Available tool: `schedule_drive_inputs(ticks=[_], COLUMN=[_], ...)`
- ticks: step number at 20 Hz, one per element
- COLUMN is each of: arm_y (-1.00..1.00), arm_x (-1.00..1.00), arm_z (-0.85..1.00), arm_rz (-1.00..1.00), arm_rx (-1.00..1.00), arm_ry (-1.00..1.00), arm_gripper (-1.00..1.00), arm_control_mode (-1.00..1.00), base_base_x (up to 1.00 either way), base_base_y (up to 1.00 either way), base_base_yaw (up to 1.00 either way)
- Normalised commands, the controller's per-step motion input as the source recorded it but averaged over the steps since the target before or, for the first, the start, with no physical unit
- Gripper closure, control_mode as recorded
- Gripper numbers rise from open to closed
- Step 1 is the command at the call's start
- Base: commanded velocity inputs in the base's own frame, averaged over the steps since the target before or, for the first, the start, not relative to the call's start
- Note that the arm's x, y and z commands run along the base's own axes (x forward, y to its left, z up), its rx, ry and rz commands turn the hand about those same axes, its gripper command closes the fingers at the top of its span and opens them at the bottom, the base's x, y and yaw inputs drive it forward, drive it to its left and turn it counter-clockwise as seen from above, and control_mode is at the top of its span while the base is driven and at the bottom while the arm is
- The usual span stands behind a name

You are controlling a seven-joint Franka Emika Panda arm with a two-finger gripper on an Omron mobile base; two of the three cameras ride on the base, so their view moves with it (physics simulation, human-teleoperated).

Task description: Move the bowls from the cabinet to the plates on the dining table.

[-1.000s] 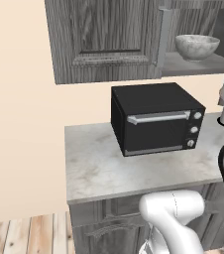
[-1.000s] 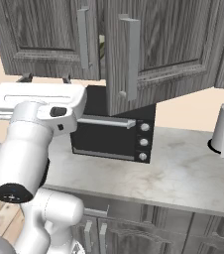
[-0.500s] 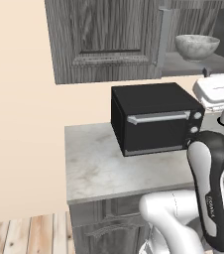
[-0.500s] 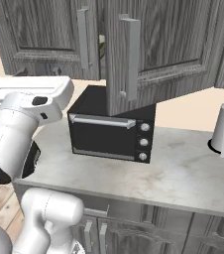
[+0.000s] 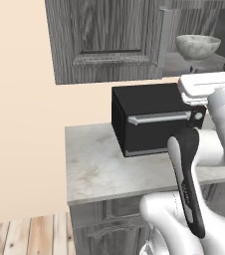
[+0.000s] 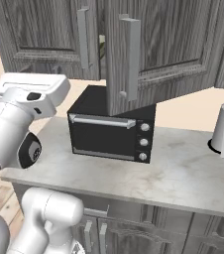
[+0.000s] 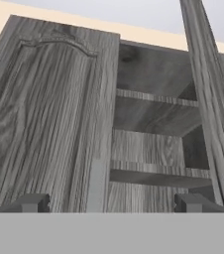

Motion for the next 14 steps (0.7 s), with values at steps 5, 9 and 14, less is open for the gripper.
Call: schedule_drive_inputs(ticks=[5,9,14], arm_y=[-0.01,-0.01,-0.11], arm_x=[0.34,0.35,0.28], arm_z=[0.00,0.00,0.00], arm_rz=[-0.09,-0.04,0.00], arm_rx=[0.01,0.00,0.00], arm_ry=[0.01,0.00,0.00], arm_gripper=[-1.00,-1.00,-1.00], arm_control_mode=[-1.00,-1.00,-1.00], base_base_x=[0.00,0.00,0.00], base_base_y=[0.00,0.00,0.00], base_base_yaw=[0.00,0.00,0.00])
